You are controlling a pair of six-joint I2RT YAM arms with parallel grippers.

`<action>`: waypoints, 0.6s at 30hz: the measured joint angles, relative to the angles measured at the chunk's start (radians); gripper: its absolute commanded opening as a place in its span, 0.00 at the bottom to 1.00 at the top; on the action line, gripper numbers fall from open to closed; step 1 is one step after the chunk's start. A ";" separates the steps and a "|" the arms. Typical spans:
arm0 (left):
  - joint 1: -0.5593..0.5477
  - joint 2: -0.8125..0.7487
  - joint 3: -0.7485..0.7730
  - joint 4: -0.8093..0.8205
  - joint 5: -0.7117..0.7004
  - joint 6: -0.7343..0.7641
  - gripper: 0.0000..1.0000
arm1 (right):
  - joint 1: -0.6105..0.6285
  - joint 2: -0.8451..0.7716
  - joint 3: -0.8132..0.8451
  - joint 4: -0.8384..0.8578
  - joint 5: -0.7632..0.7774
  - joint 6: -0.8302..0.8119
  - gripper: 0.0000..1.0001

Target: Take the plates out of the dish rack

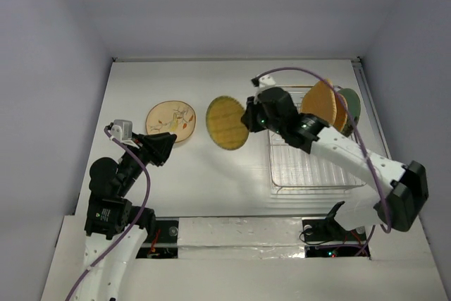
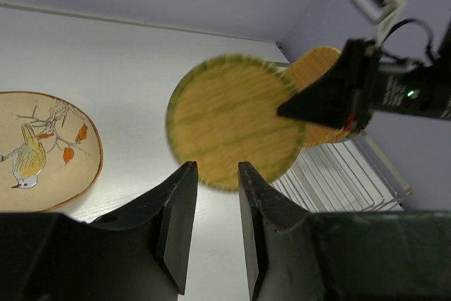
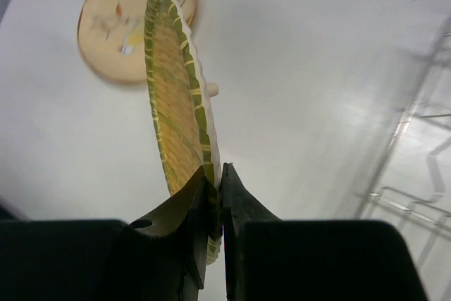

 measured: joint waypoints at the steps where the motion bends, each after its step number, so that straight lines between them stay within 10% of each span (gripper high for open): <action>1: 0.000 0.000 0.000 0.000 0.001 0.000 0.27 | 0.022 0.034 -0.012 0.014 -0.040 0.002 0.00; 15: 0.000 0.000 0.000 0.000 0.003 0.000 0.27 | 0.058 0.209 -0.232 0.169 -0.348 0.056 0.00; 18: 0.000 0.000 0.000 0.000 0.003 0.000 0.27 | 0.058 0.209 -0.254 0.187 -0.347 0.073 0.13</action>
